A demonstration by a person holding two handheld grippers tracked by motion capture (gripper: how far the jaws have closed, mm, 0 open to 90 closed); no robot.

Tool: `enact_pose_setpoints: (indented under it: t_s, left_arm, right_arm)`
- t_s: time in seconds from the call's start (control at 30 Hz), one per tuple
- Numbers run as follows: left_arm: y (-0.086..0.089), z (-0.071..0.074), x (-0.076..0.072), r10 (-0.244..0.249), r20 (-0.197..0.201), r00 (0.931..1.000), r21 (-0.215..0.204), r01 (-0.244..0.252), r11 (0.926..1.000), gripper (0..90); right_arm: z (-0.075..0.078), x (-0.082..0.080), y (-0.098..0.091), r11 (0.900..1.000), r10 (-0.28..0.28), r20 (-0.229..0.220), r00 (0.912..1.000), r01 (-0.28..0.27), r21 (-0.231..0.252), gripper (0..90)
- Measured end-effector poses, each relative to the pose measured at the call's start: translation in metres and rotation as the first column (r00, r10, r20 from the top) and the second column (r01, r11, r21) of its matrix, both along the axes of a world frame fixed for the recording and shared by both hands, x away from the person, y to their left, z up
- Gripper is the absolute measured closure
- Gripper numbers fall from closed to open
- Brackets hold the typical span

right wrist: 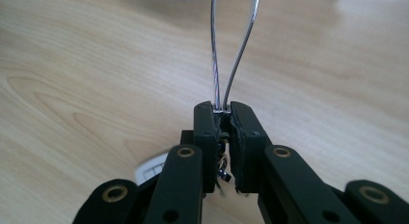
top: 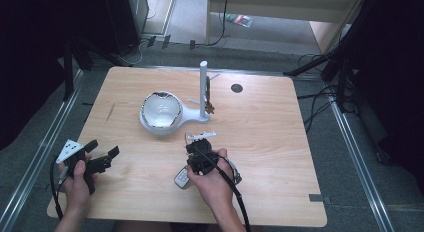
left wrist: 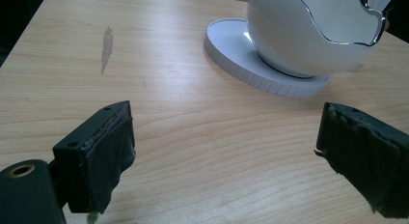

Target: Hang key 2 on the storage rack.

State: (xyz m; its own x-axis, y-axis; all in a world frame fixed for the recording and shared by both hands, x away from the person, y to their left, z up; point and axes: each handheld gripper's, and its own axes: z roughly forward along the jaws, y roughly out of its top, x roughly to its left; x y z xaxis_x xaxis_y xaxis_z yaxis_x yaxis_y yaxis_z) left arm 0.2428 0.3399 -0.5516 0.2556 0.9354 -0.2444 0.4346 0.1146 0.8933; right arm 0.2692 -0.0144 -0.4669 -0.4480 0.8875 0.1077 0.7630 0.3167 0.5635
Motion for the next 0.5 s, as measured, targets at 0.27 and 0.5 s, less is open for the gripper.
enact_pose_setpoints:
  t_s: [0.27,0.5]
  left_arm:
    - [0.000,0.000,0.000,0.004,0.003,1.0000,-0.005,-0.004,1.0000,6.9]
    - [0.000,0.000,0.000,0.002,0.004,1.0000,0.000,-0.002,1.0000,6.9]
  right_arm:
    - [0.012,-0.005,-0.004,0.9991,-0.020,0.121,0.9925,0.015,0.039,83.7]
    - [0.018,-0.008,-0.009,0.9976,-0.041,0.206,0.9778,0.028,0.064,83.7]
